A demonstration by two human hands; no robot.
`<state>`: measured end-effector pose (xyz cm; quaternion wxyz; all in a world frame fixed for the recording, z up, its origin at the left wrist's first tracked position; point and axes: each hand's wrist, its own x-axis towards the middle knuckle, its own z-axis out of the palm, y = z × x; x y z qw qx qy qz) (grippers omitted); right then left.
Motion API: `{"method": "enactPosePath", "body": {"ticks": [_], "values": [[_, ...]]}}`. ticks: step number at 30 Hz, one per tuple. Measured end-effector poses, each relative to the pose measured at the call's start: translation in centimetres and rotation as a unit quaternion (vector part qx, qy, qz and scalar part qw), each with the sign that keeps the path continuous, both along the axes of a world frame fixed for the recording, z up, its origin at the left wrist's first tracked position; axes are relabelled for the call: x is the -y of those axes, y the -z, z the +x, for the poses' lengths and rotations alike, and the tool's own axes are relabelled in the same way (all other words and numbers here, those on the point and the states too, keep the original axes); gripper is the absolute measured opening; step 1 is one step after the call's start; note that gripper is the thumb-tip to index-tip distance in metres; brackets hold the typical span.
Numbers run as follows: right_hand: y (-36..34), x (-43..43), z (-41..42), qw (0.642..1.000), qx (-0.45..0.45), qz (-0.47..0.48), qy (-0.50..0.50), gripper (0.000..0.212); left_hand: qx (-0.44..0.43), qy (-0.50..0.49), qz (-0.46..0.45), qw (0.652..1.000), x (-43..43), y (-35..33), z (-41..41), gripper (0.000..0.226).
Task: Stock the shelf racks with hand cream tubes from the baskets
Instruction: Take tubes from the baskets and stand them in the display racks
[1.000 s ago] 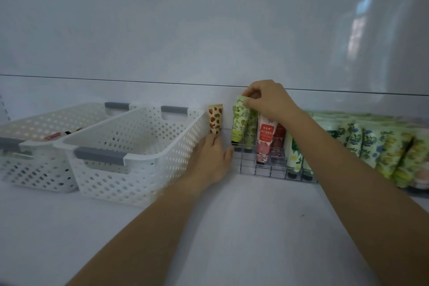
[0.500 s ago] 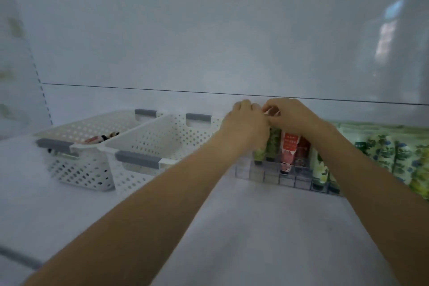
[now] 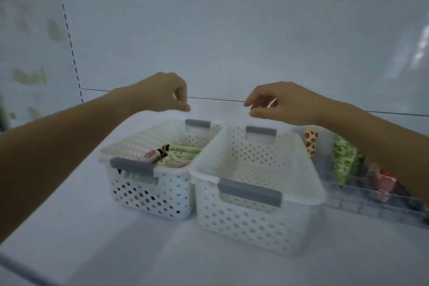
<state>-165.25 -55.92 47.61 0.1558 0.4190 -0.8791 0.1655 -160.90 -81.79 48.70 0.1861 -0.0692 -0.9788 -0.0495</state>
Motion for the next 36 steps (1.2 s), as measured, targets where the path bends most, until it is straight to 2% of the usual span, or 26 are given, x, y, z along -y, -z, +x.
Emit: {"method": "enactPosePath", "body": {"ticks": [5,12,18,23,26,32,36], "values": [[0.5,8.0,-1.0,0.993,0.055,0.1,-0.013,0.016,0.095,0.068,0.014,0.993,6.3,2.8,-2.6,0.019],[2.9,13.0,-3.1,0.963,0.149,0.221,0.033,0.01,0.148,0.162,-0.055,0.974,7.0,4.5,-8.4,0.013],[3.7,14.8,-4.2,0.931,0.228,0.275,0.076,0.027,0.231,0.205,-0.147,0.94,5.4,7.0,-11.7,0.024],[3.9,15.6,-4.8,0.903,0.254,0.323,0.12,0.04,0.261,0.208,-0.155,0.93,4.8,7.0,-12.1,0.027],[4.6,16.1,-4.9,0.893,0.239,0.361,0.12,0.043,0.278,0.206,-0.179,0.921,4.8,6.8,-12.1,0.026],[5.7,16.6,-4.9,0.908,0.193,0.351,0.121,0.032,0.246,0.186,-0.236,0.921,4.5,6.3,-11.8,0.029],[2.6,15.3,-4.1,0.941,0.204,0.244,0.114,0.026,0.197,0.168,-0.223,0.94,5.0,4.2,-11.2,0.025]]}}
